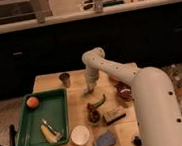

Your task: Wipe table surface with towel

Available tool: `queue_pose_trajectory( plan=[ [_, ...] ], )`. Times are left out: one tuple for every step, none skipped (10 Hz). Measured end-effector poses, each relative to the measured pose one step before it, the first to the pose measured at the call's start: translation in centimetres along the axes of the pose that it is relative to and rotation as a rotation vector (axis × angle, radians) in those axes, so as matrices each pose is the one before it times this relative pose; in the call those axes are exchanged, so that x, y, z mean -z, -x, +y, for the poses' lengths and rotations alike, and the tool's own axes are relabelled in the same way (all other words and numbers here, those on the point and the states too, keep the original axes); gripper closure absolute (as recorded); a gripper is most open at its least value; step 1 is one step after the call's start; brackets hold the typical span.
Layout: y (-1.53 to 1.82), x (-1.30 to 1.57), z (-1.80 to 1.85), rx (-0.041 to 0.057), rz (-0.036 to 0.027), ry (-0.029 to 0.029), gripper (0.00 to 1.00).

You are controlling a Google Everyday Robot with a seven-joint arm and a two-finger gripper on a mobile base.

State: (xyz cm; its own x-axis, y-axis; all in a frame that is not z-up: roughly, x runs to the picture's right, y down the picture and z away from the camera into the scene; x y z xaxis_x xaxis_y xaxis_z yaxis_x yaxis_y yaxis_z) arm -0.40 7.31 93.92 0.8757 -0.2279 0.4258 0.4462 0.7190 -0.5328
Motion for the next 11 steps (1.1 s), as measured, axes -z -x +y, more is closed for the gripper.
queue_pose_trajectory(
  plan=[
    [0.533, 0.079, -0.333, 0.01923, 0.00168, -0.00093, 1.00],
    [0.850, 0.043, -0.337, 0.02979, -0.00109, 0.00052, 1.00],
    [1.371, -0.107, -0.310, 0.05338, -0.00314, 0.00388, 1.00],
    [0.992, -0.167, -0.007, 0.04311, -0.00249, 0.00562, 1.00],
    [0.911, -0.105, 0.079, 0.03913, -0.00267, 0.00484, 1.00],
    [0.972, -0.167, 0.950, 0.06310, 0.00290, 0.01740, 1.00],
    [0.590, -0.096, 0.826, 0.04233, 0.00210, 0.01320, 1.00],
    [0.477, -0.210, 0.646, 0.03663, 0.00282, 0.01546, 1.00],
    [0.299, -0.264, 1.015, 0.02663, 0.00373, 0.02870, 1.00],
    [-0.174, -0.104, 0.815, 0.00494, 0.00363, 0.01351, 1.00],
    [-0.612, -0.038, 1.049, -0.00526, 0.00849, 0.01253, 1.00]
  ],
)
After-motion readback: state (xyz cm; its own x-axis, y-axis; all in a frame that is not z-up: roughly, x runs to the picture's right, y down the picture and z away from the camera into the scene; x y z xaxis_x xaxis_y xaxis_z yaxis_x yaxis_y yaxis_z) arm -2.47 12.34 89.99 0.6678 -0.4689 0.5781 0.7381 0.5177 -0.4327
